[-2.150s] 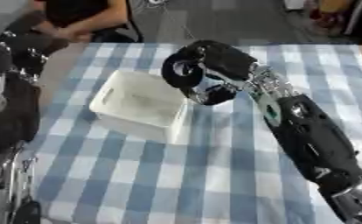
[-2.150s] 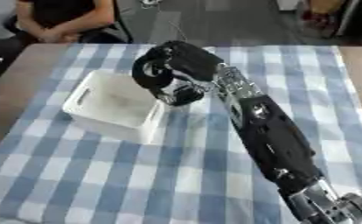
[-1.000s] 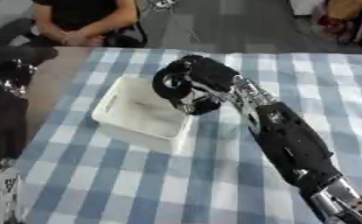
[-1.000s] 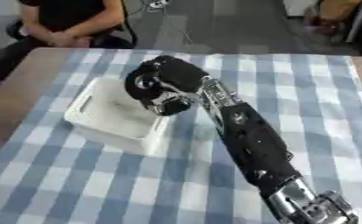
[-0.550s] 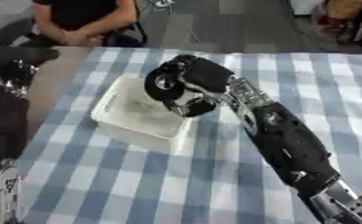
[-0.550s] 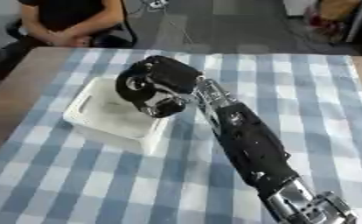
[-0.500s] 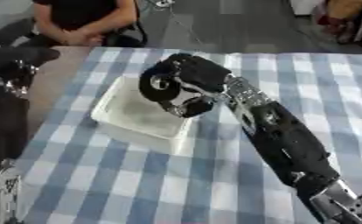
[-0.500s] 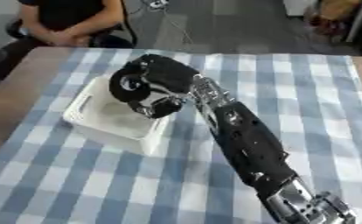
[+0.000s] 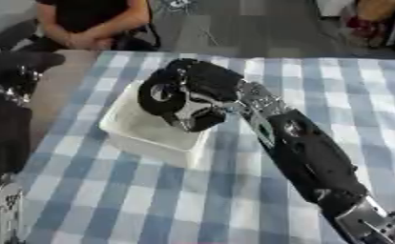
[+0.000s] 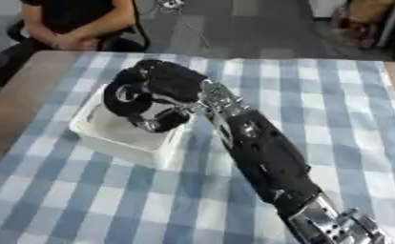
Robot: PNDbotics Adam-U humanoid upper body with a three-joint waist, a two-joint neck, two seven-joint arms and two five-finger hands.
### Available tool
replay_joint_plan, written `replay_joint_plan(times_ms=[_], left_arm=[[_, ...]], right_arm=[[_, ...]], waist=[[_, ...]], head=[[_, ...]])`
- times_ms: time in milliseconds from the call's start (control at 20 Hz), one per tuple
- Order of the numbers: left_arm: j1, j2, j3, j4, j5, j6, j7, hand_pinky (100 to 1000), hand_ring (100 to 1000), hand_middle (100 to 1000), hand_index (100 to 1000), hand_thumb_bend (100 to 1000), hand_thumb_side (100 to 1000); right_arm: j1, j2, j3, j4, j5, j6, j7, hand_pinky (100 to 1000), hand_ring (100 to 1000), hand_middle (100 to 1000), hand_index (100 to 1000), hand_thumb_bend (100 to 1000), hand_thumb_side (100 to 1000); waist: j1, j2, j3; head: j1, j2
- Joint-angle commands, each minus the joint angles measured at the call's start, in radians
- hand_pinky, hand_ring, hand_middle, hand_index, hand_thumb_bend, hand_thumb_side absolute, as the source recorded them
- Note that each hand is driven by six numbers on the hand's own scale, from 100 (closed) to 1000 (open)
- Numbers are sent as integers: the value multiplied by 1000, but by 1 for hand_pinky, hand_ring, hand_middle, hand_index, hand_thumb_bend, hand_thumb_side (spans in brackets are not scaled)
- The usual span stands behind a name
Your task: Pick up objects on the table and place them in the box.
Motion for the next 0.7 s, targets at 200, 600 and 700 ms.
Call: replay_joint_plan(times_ms=[200, 600, 700], left_arm=[[-10, 5, -4, -19, 5, -4, -1, 852, 683, 866, 713, 100, 876], [-10, 5, -3, -19, 4, -5, -1, 851, 683, 866, 713, 100, 875], [-10, 5, -3, -19, 5, -5, -1, 851, 683, 866, 713, 100, 875]], right_arm=[[-16, -7, -11, -12, -16, -9, 29, 879, 802, 856, 834, 246, 853], [-15, -8, -14, -11, -19, -8, 41, 881, 803, 857, 828, 235, 854], [-14, -8, -14, -11, -20, -7, 43, 881, 804, 856, 826, 231, 854]], waist=[[3, -12, -3], [2, -12, -4], [2, -12, -4]], head=[[-10, -13], [-10, -12], [-10, -13]])
